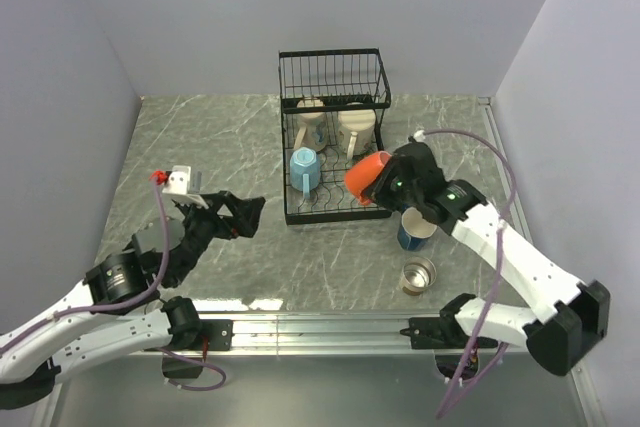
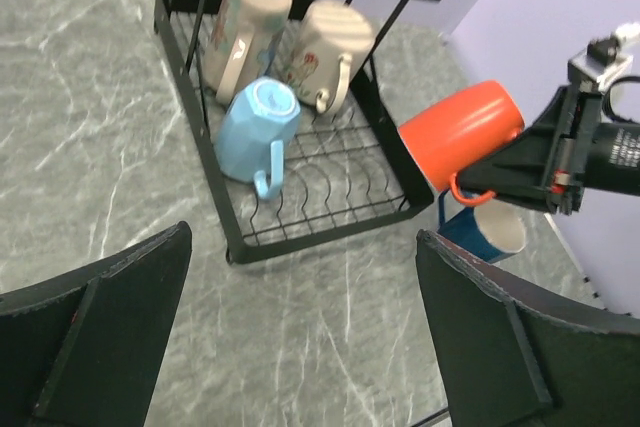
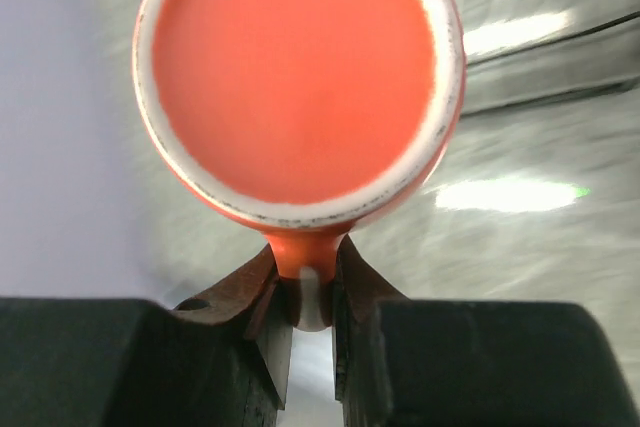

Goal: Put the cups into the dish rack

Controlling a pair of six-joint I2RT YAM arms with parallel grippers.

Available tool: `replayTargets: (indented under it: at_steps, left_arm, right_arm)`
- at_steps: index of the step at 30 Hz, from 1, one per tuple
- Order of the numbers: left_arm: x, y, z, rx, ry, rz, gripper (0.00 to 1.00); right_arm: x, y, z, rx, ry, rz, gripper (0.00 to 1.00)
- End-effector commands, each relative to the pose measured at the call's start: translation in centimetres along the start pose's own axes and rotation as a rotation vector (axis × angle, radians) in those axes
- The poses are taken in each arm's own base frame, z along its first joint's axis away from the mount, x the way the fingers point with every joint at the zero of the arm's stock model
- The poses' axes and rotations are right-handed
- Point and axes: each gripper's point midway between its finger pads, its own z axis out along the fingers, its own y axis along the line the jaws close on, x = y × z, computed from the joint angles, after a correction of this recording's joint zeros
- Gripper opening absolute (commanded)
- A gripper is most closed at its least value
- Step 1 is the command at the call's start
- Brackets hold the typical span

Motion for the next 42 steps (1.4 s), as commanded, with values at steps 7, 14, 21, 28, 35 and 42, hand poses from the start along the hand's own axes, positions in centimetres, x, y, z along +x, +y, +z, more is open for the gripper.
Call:
replayTargets:
  at_steps: [7,14,21,28,35,42]
  left_arm:
    - [1.0,-1.4,1.3,-0.010,0.071,-0.003,0.99]
    - [2.3,-0.7,0.9,-0.025,0.095,-0.052,0.99]
    - [4.5,0.3,0.2,-0.021,0.142,-0.062,0.99]
    - [5.7,1.3,0.0,-0.037,0.152,-0.072,0.99]
    - [6.2,1.1,0.5,-0.044,0.164,-0.045,0.99]
    - [6.1,1.2,0.5,-0.050,0.165,-0.035,0.99]
  right_arm:
    - [-4.7,2.5,4.6,0.211,-0.358,-0.323,0.00]
    - [-3.4,0.9,9.9,0.347,-0.360,-0.428,0.00]
    - [-2.1,-1.1,14.6,0.422,-0.338,-0.478,0.00]
    - [-2.2,0.0,16.3,0.365,-0.360,-0.477,0.00]
    - [-1.5,1.5,18.9,0.331,-0.318,-0.482,0.00]
    - [-1.2,1.0,20.6,0.363,-0.269,-0.489,0.09]
